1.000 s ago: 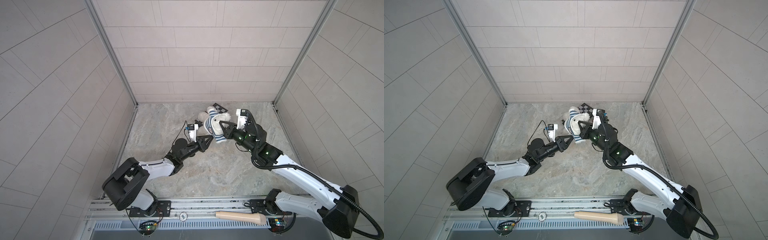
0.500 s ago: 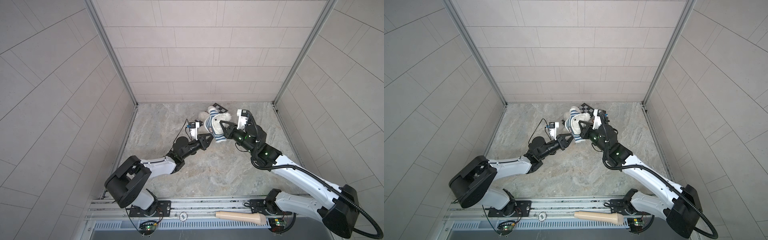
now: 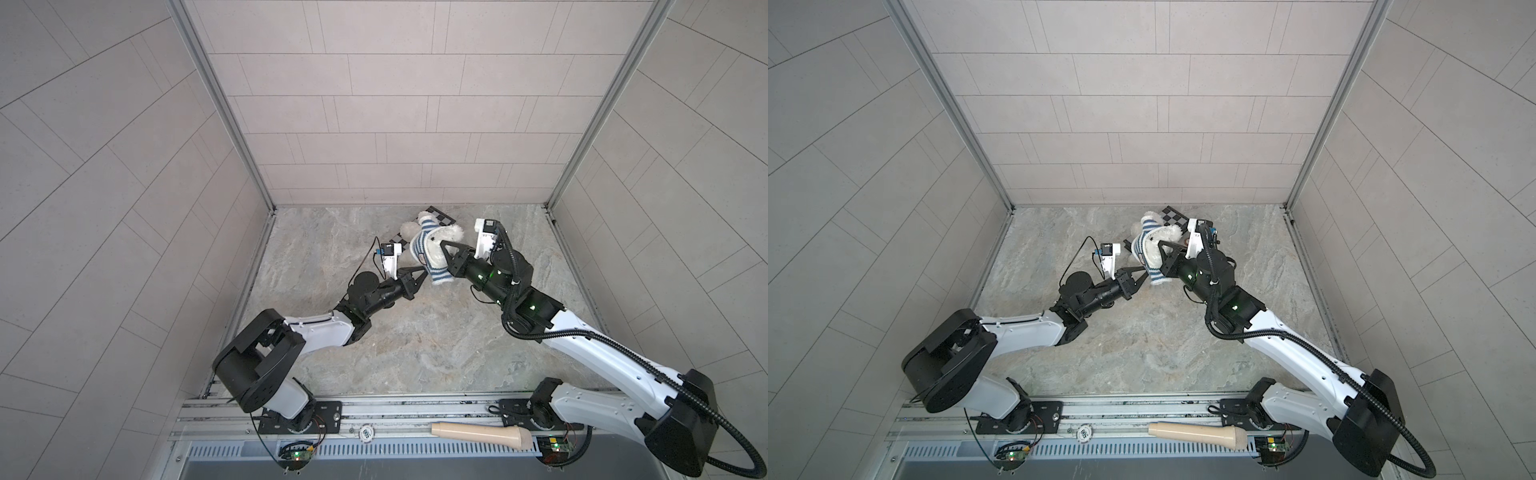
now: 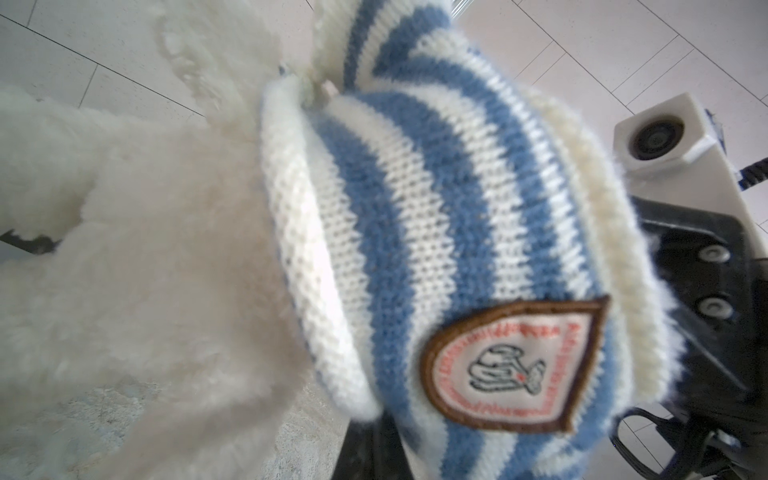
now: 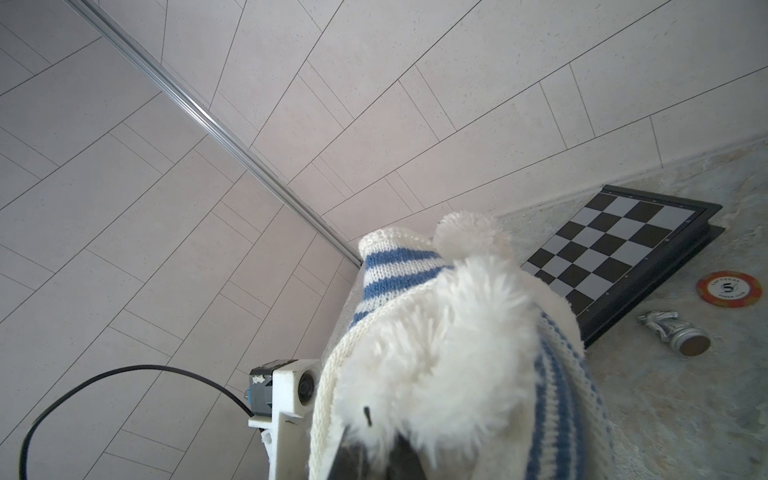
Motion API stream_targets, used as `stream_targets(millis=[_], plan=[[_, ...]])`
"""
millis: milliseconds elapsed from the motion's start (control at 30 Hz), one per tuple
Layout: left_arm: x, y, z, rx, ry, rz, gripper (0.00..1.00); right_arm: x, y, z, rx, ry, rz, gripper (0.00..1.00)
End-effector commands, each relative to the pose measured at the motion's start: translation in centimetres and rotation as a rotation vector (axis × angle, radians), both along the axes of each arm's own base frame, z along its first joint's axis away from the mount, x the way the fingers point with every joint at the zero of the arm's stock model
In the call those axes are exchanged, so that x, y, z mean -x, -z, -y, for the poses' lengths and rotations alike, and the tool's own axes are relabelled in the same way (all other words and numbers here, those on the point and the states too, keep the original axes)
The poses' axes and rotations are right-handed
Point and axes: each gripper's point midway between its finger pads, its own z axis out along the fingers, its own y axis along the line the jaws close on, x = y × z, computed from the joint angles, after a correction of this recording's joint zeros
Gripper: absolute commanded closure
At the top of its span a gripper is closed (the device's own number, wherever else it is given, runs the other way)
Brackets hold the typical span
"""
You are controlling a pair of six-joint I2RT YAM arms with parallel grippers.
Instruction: Dress the teddy bear
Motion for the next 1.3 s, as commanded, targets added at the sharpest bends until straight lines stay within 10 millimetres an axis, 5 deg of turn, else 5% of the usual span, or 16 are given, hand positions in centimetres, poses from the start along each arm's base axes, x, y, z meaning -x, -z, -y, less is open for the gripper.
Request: stream_targets(millis=[0,367,800,1033,1167,1267], plan=[[0.3,-0.5,-0.2,0.02,-0.007,0.011,1.0,0.5,-3.0,1.0,-0.056,0.027,0.073,1.0],[0.0,4.3,-1.9,-0.073,-0.089,-0.091,1.0,0.9,-3.4,1.9,-0.044,0.046,0.088,1.0],[-4.3,11.5,-5.3,-0.244,-0.252,-0.269,1.0,1.6,-4.6,1.8,-0.081,0.013,0.105,1.0],[-6.1,13.7,-8.3,-0.358,-0.363,-0.274,1.0,2.3,-5.4,1.4,-0.095,-0.029,0.115,1.0],[-6.5,11.0,-7.6,-0.264,-0.316,-0.199,1.0,2.5,-5.3,1.0,-0.044,-0.055,0.121,1.0],[-4.4,7.6,-5.7,-0.171,-0.195,-0.108,1.0,2.6,-4.8,1.1,-0.037,-0.055,0.112,1.0]])
